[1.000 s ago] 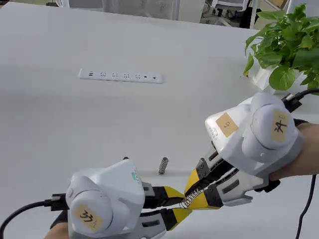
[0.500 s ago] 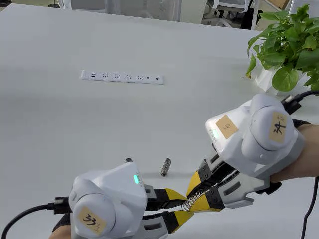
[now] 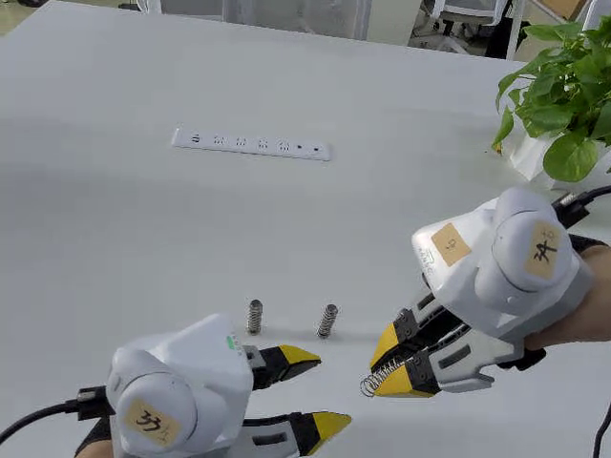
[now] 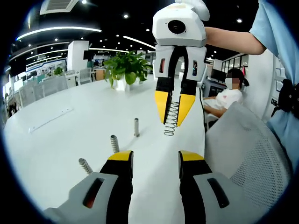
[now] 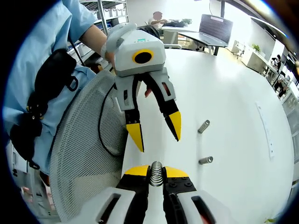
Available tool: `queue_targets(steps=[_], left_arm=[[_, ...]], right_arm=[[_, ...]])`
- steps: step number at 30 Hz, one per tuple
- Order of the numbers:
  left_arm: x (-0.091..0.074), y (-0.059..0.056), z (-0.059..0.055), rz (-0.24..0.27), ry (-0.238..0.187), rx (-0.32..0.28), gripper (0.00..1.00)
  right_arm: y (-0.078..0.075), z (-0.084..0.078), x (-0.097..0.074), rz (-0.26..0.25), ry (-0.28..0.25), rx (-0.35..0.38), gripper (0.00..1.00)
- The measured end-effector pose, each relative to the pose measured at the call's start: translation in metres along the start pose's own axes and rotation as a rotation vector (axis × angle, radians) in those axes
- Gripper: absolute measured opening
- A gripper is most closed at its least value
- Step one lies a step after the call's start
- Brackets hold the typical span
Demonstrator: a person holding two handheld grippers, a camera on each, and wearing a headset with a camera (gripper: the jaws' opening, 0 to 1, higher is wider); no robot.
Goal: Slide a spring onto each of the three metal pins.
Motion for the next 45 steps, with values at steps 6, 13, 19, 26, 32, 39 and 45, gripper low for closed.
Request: queue_targets(steps=[6, 13, 19, 26, 32, 39, 45], left_arm=[[-0.016, 0.017, -0.008, 0.087, -0.001, -0.036, 0.52], [-0.034, 0.032, -0.018, 0.161, 0.007, -0.062, 0.68], [-0.044, 0.038, -0.027, 0.189, 0.025, -0.089, 0.78], [-0.048, 0.041, -0.031, 0.212, 0.022, -0.093, 0.92], [-0.048, 0.043, -0.034, 0.216, 0.042, -0.078, 0.99], [-0.047, 0.047, -0.036, 0.223, 0.045, -0.087, 0.99], [-0.046, 0.048, -0.038, 0.224, 0.045, -0.091, 0.99]], right_arm=[[-0.007, -0.008, -0.001, -0.012, 0.015, 0.002, 0.07], [-0.021, -0.016, -0.004, -0.06, 0.022, 0.003, 0.07], [-0.031, -0.026, -0.007, -0.085, 0.034, 0.012, 0.07], [-0.047, -0.037, -0.012, -0.128, 0.064, 0.003, 0.07], [-0.065, -0.052, -0.014, -0.165, 0.127, -0.031, 0.07], [-0.083, -0.061, -0.012, -0.198, 0.161, -0.053, 0.07], [-0.09, -0.06, -0.009, -0.172, 0.183, -0.07, 0.07]])
Point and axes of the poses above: the centre of the closed fingertips' face, and the gripper's own axes: x roughly forward along the fingers, y roughly to its left, z roughly out of its top, the point moved 5 cm from there along -x, roughly backward along the fingers, and after that the axes turned 9 degrees about -z, right-handed, at the moved point
